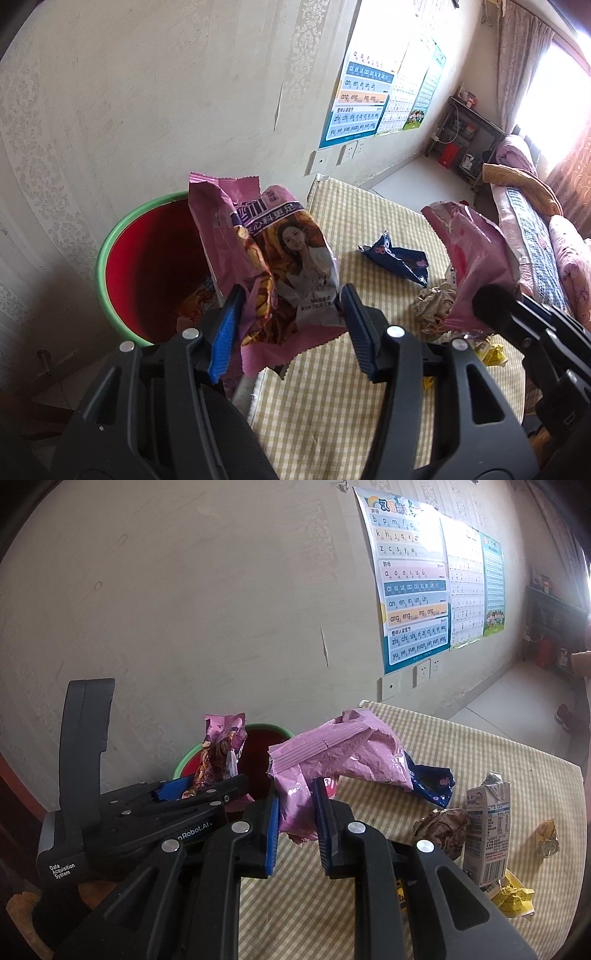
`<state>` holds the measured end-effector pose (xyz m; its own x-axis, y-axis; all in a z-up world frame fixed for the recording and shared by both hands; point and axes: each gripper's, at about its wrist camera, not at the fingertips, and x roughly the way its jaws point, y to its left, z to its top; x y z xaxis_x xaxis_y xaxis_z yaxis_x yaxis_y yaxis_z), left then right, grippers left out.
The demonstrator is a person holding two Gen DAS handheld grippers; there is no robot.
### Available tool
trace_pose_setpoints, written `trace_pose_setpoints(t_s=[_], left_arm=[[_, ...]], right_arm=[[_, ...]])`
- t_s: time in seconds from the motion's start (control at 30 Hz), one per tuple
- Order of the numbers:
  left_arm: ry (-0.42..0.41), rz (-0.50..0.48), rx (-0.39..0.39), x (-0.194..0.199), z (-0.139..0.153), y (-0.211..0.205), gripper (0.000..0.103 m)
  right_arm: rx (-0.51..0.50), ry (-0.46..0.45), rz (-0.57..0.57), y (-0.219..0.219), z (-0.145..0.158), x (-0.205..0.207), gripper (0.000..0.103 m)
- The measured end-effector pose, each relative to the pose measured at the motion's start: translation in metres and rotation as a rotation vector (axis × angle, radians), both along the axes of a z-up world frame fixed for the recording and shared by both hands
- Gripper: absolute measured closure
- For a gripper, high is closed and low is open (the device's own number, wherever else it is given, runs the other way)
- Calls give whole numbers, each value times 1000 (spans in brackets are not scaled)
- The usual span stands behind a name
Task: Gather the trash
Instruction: 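Carry both pink bags over the green bucket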
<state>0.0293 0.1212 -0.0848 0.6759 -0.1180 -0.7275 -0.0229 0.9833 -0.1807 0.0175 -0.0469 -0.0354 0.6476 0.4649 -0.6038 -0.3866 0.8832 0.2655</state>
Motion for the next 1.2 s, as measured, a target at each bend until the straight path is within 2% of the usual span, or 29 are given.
trace_pose_setpoints(t_s=[0.3,0.63,1.2], left_arm=[[8,33,-13,5,-1,14,51],[14,109,-14,11,-7,46,51],[45,168,-20,26,-18,92,51]], right_arm=[[0,-2,47,17,-1,8,85],[-5,7,95,38,-4,19,84],[20,51,162,73,-16,49,83]])
